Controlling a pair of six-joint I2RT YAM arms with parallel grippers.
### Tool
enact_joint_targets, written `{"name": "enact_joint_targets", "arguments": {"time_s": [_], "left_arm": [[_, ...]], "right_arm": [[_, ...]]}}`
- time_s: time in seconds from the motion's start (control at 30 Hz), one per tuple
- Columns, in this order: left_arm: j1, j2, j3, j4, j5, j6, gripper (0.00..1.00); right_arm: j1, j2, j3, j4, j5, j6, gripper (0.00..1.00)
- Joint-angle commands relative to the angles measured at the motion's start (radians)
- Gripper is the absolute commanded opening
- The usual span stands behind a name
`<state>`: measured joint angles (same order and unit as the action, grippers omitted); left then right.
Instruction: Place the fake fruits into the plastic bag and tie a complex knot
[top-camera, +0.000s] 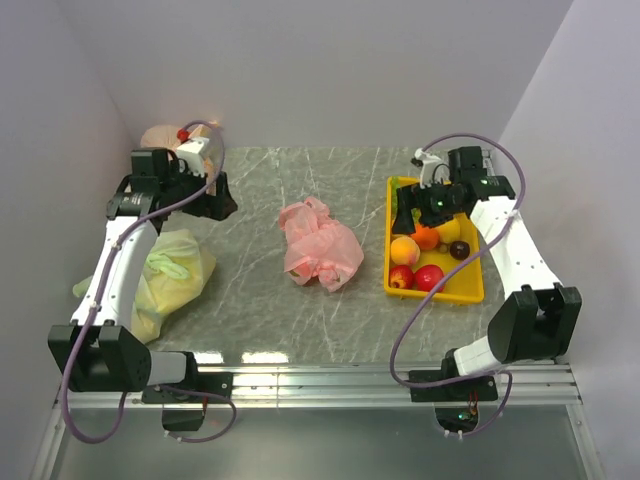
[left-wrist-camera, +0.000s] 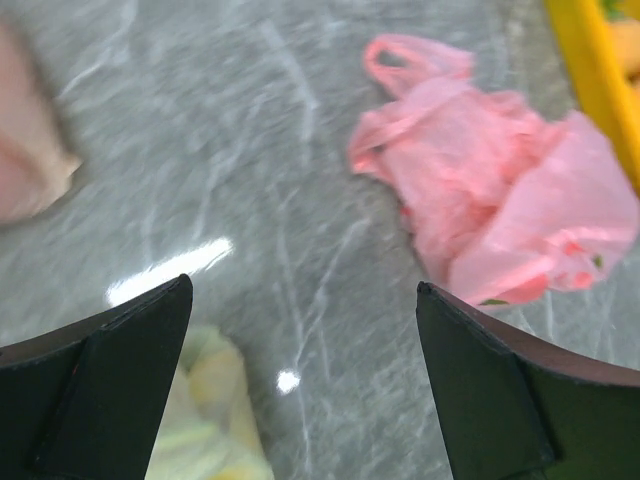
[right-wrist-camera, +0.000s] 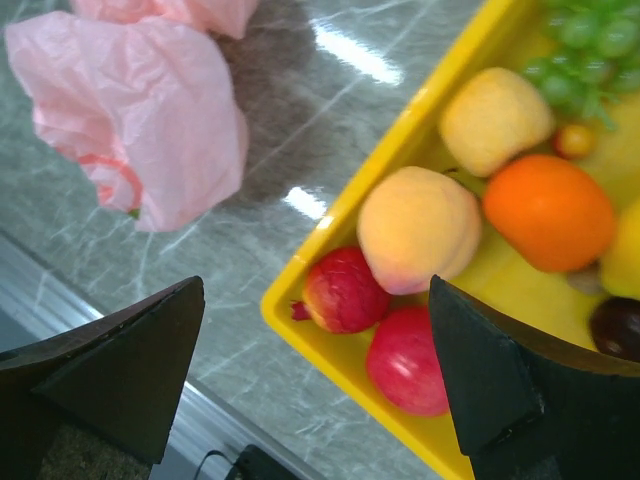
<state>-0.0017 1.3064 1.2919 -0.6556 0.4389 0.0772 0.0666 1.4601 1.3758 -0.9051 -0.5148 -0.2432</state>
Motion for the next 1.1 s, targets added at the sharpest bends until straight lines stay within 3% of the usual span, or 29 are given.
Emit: {"name": "enact_joint_targets", "arguments": {"time_s": [0.0,0.2,0.47,0.57,0.6,0.67,0.7,0.77,0.8,0.83,0.87,0.9,1.07], "left_arm": [[-0.073,0.042,0.02,0.103,0.193,0.105,0.99],[-0.228,0.2,0.035,0.241,0.178,0.191,0.99],[-0.308,0.5,0.214,0.261,0.118,0.286,0.99],[-0.317,0.568,0.273,0.202,0.153,0.302,0.92],[-0.326,0.602,0.28,0.191,0.149,0.302,0.83],[-0.333,0.642,0.306,0.165,0.135,0.305,0.63],[-0.328,0.648,0.313,0.162,0.127,0.288,0.45],[-0.313,0.651,0.34,0.096,0.132,0.298,0.28],[-0.281,0.642,0.348,0.067,0.151,0.323,0.05],[-0.259,0.627,0.356,0.047,0.159,0.337,0.0],[-0.206,0.592,0.356,0.016,0.168,0.354,0.0],[-0.173,0.573,0.356,0.01,0.184,0.39,0.0],[0.061,0.496,0.388,-0.021,0.178,0.486,0.0]], "right_arm": [[0.065,0.023,0.016,0.038,-0.056,0.053,1.0],[0.171,0.137,0.042,0.087,-0.071,0.116,1.0],[0.279,0.356,0.123,0.054,-0.082,0.065,1.0],[0.285,0.4,0.132,0.023,-0.091,0.027,1.0],[0.283,0.413,0.134,0.011,-0.102,-0.002,0.98],[0.285,0.443,0.134,-0.015,-0.1,-0.039,0.88],[0.282,0.451,0.131,-0.021,-0.096,-0.048,0.69],[0.276,0.457,0.124,-0.046,-0.085,-0.074,0.51],[0.266,0.451,0.126,-0.052,-0.08,-0.079,0.38],[0.256,0.43,0.12,-0.054,-0.076,-0.082,0.3],[0.248,0.418,0.112,-0.054,-0.068,-0.084,0.11],[0.234,0.404,0.103,-0.052,-0.056,-0.084,0.02],[0.23,0.275,-0.03,0.001,0.053,-0.079,0.0]]}}
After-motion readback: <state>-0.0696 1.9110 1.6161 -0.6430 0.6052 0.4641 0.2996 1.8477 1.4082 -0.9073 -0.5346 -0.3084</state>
